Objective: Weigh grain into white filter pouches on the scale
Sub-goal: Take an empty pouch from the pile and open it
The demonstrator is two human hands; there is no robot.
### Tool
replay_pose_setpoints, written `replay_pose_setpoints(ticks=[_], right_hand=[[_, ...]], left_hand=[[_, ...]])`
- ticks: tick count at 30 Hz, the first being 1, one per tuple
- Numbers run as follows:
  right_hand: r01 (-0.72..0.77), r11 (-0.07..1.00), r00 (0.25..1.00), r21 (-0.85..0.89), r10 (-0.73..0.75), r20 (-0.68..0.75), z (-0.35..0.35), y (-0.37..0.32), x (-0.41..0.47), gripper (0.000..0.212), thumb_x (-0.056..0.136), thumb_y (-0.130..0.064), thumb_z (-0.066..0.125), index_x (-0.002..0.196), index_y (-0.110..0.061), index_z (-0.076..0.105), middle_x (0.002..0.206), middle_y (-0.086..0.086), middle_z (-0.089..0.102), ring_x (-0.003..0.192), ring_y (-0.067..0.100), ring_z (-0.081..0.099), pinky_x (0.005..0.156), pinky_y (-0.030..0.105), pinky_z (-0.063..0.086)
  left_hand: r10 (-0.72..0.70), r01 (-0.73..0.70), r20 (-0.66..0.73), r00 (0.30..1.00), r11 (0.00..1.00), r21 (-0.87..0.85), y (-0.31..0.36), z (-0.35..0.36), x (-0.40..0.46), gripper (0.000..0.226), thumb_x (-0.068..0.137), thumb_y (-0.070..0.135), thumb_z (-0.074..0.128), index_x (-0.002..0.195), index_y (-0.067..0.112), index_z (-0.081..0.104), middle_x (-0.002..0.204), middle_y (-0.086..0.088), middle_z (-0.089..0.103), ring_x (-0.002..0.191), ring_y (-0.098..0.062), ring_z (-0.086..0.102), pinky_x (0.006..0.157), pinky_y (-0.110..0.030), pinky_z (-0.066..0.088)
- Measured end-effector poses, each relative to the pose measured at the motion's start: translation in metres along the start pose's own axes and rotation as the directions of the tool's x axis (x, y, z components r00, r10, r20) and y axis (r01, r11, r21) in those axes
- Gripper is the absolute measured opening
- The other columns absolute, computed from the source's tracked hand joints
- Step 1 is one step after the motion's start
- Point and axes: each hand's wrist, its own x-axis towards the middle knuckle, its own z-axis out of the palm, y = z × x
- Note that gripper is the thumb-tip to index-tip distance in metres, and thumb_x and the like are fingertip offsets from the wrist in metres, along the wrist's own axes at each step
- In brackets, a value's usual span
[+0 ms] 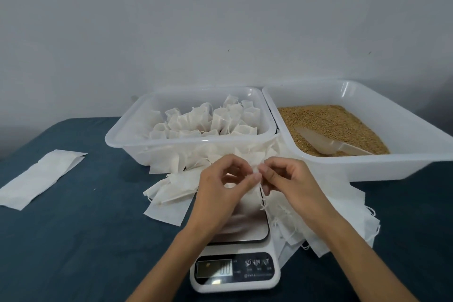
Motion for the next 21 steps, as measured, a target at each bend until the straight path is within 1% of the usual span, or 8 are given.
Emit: replay_pose_setpoints(ticks=[3,7,10,14,16,17,19,21], right_hand=[[0.007,1.000,1.000,-0.018,-0.007,0.015,0.002,-0.002,-0.002,0.019,0.098,-0.007,0.061,0.087,0.007,0.070,0.068,0.011,0.058,0.064,0.021,0.053,0.067,0.027,0.050],[0.018,1.000,0.999,0.000,-0.018,-0.040,0.004,-0.007,-0.003,0.018,0.094,-0.010,0.065,0.082,0.003,0.071,0.067,0.008,0.062,0.061,0.018,0.055,0.064,0.023,0.050],[0.050,0.997,0.995,-0.065,-0.055,-0.078,0.003,-0.007,-0.003,0.019,0.094,-0.016,0.067,0.081,-0.003,0.071,0.062,0.004,0.060,0.058,0.015,0.056,0.062,0.020,0.048],[0.094,0.966,0.976,-0.241,-0.138,-0.170,0.006,0.001,-0.005,0.009,0.095,-0.020,0.069,0.088,-0.018,0.065,0.070,-0.001,0.068,0.064,0.014,0.065,0.065,0.022,0.052],[0.148,0.917,0.951,-0.371,-0.236,-0.202,0.007,0.004,-0.005,0.017,0.095,-0.017,0.070,0.093,-0.026,0.056,0.076,-0.004,0.069,0.069,0.015,0.068,0.066,0.025,0.055],[0.202,0.863,0.937,-0.463,-0.308,-0.165,0.007,0.004,-0.005,0.020,0.095,-0.014,0.068,0.093,-0.028,0.054,0.078,-0.006,0.067,0.071,0.017,0.067,0.067,0.027,0.055],[0.304,0.727,0.909,-0.616,-0.415,-0.041,0.006,0.007,-0.006,0.019,0.097,-0.008,0.063,0.093,-0.026,0.059,0.085,-0.011,0.063,0.078,0.016,0.064,0.070,0.031,0.054],[0.326,0.688,0.906,-0.648,-0.423,0.007,0.006,0.009,-0.006,0.020,0.097,-0.005,0.062,0.101,-0.023,0.068,0.095,-0.014,0.065,0.088,0.013,0.066,0.075,0.028,0.054]], left_hand=[[-0.025,0.026,-0.034,0.999,1.000,0.014,-0.002,-0.001,0.002,0.018,0.084,0.030,0.085,0.086,0.022,0.070,0.085,0.004,0.071,0.081,-0.014,0.069,0.079,-0.024,0.056],[0.009,-0.008,-0.011,1.000,0.996,0.090,-0.004,-0.001,0.001,0.015,0.087,0.037,0.080,0.087,0.025,0.072,0.087,0.006,0.073,0.083,-0.017,0.071,0.080,-0.029,0.059],[0.032,-0.031,-0.002,0.999,0.992,0.125,-0.004,0.001,-0.001,0.012,0.092,0.030,0.076,0.083,0.022,0.072,0.085,0.005,0.071,0.082,-0.019,0.070,0.079,-0.031,0.059],[-0.054,0.053,-0.071,0.996,0.998,-0.018,-0.003,-0.001,0.002,0.017,0.097,0.009,0.071,0.082,0.017,0.071,0.077,-0.002,0.071,0.072,-0.018,0.068,0.074,-0.031,0.056],[-0.086,0.075,-0.084,0.993,0.990,-0.120,-0.003,-0.003,0.004,0.018,0.099,0.008,0.069,0.083,0.014,0.071,0.075,-0.008,0.071,0.069,-0.020,0.066,0.073,-0.035,0.057],[-0.101,0.086,-0.077,0.992,0.981,-0.176,-0.002,-0.003,0.004,0.017,0.100,0.008,0.068,0.083,0.012,0.072,0.075,-0.009,0.071,0.069,-0.021,0.066,0.073,-0.035,0.058],[-0.119,0.103,-0.049,0.992,0.960,-0.260,0.000,-0.001,0.003,0.017,0.100,0.006,0.067,0.085,0.009,0.072,0.076,-0.008,0.071,0.071,-0.019,0.067,0.072,-0.031,0.058],[-0.111,0.096,-0.034,0.993,0.953,-0.287,0.001,0.000,0.003,0.015,0.100,0.006,0.067,0.087,0.006,0.073,0.076,-0.007,0.071,0.072,-0.017,0.066,0.073,-0.027,0.057]])
